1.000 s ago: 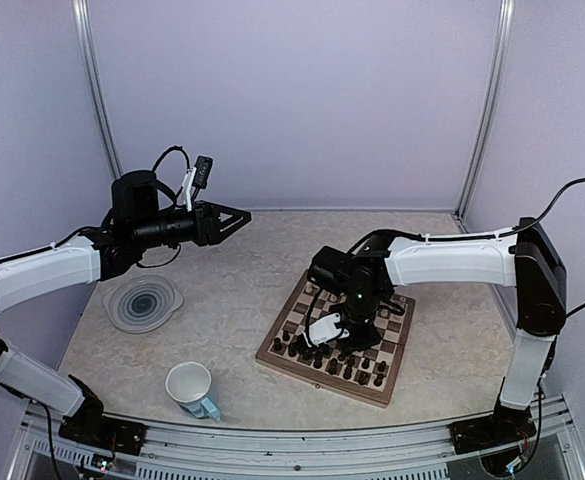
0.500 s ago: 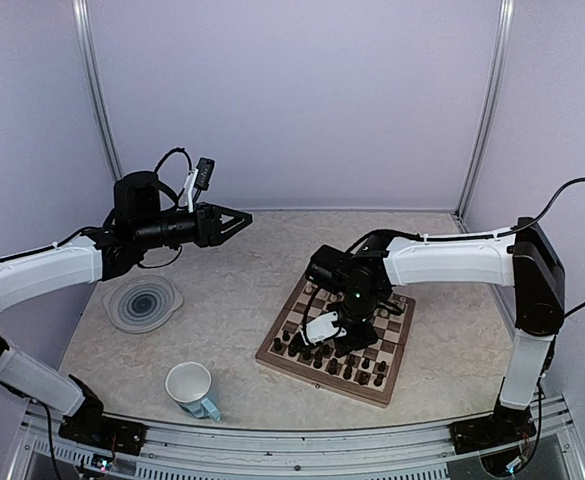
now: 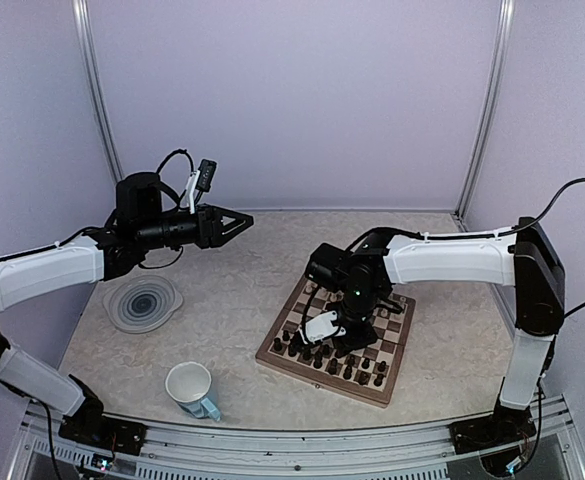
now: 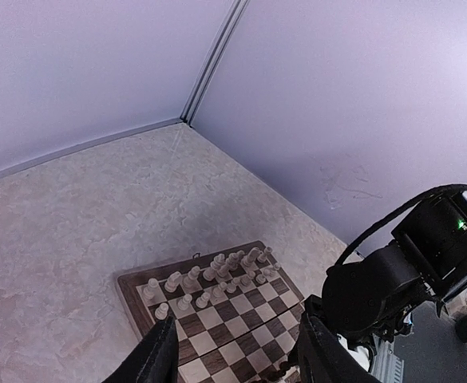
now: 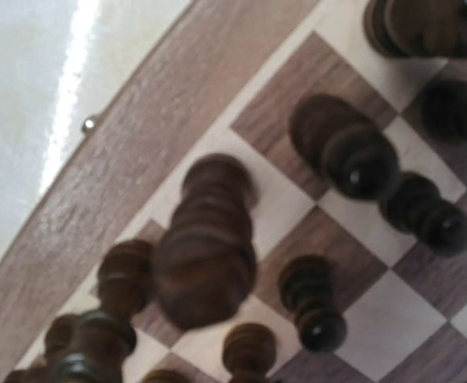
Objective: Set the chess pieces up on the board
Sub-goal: Place the pawn at d7, then reset both arms
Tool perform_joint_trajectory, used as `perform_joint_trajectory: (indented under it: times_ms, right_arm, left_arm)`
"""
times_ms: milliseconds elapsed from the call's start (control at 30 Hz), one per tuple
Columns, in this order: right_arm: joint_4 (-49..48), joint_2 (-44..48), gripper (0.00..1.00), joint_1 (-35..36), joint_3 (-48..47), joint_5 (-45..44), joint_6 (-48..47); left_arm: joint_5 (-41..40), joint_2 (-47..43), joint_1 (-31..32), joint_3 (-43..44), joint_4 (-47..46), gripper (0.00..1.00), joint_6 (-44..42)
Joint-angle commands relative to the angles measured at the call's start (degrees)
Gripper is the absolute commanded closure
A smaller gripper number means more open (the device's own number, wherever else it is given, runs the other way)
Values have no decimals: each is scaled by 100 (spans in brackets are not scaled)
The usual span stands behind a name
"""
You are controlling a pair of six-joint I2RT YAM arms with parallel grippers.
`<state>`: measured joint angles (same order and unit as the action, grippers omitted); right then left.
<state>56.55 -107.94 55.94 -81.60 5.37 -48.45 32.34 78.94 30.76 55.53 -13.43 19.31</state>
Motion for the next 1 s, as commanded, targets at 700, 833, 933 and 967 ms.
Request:
perform_joint_trajectory:
  times_ms: [700, 833, 933, 967]
  right_arm:
    - [-274, 985, 68, -394, -400, 170, -124]
    - [-963, 1735, 66, -1261, -300, 616, 171]
    - [-1935, 2584, 60, -2081, 138, 986, 611]
    - [-2277, 2867, 57, -2354, 359, 1109, 772]
  left_arm:
    - [-554, -27, 0, 82, 333, 46, -437]
    - [-1295, -133, -5, 142, 617, 43, -827]
    - [-1861, -232, -1, 214, 789, 42, -1019]
    - [-2035, -237, 0, 292, 896, 41, -1055]
